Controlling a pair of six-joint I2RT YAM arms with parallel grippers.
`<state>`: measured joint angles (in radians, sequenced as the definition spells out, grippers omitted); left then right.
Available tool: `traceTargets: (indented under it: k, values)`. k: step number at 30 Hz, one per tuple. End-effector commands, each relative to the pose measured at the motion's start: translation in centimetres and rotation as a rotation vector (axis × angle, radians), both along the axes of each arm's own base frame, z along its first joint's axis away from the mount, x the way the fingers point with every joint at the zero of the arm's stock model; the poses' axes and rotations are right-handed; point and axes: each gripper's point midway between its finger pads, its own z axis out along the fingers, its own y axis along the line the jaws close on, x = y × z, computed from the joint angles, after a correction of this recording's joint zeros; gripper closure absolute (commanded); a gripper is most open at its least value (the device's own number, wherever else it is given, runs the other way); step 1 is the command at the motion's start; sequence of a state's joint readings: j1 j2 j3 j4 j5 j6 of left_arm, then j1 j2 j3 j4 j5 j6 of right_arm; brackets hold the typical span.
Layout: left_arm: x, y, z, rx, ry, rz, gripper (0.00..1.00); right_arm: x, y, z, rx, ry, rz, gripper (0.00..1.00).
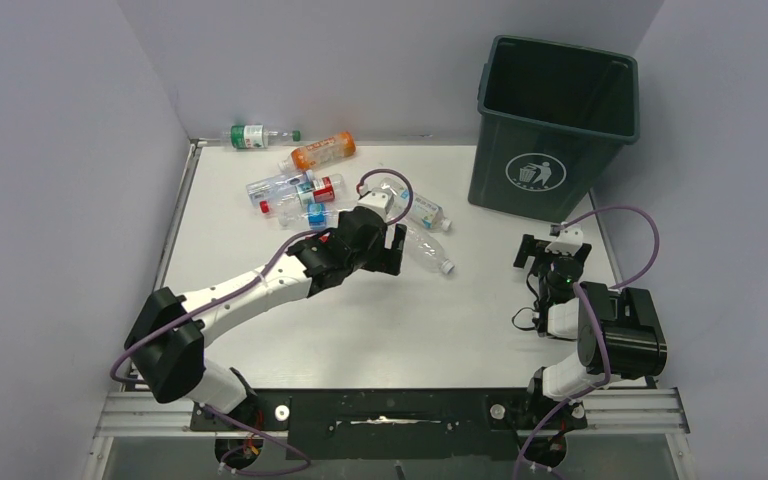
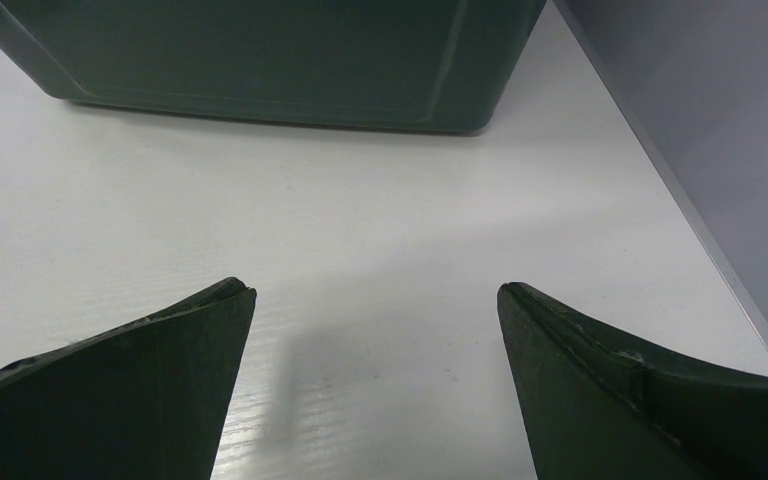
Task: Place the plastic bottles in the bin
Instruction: Pick up the plastic bottle at the center of the board.
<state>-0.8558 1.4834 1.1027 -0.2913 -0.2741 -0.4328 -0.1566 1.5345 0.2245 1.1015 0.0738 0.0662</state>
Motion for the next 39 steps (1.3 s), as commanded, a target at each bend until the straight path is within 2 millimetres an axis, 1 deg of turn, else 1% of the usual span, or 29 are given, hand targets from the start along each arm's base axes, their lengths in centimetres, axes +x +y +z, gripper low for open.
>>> traceTargets:
  k: [1,10,17,22,28,32,35,39]
  values:
    - [1.4,-1.6,3.7,-0.084,-0.084,-0.003,0.13,1.2,-0.3,2.3,-0.024,-0.079,0.002,0.02]
    - [1.0,-1.4,3.9,-0.092,-0.076,0.002,0.13,1.2,-0.3,2.3,-0.023,-0.078,0.001,0.02]
    - [0.6,-0.8,5.2,-0.112,-0.096,0.0,0.13,1.2,-0.3,2.3,-0.024,-0.077,0.001,0.02]
    - [-0.4,-0.1,5.8,-0.133,-0.1,-0.012,0.13,1.2,-0.3,2.3,-0.024,-0.079,0.001,0.02]
    - [-2.0,1.3,7.2,-0.164,-0.116,-0.016,0.13,1.2,-0.4,2.3,-0.023,-0.077,0.0,0.02]
    - [-2.8,3.4,8.2,-0.154,-0.125,0.033,0.13,1.2,-0.4,2.3,-0.024,-0.079,0.001,0.02]
    - [-3.1,5.1,10.0,-0.14,-0.139,0.081,0.13,1.2,-0.4,2.3,-0.024,-0.078,0.001,0.02]
    - [-3.8,6.7,11.7,-0.14,-0.142,0.114,0.13,1.2,-0.4,2.3,-0.024,-0.078,0.0,0.02]
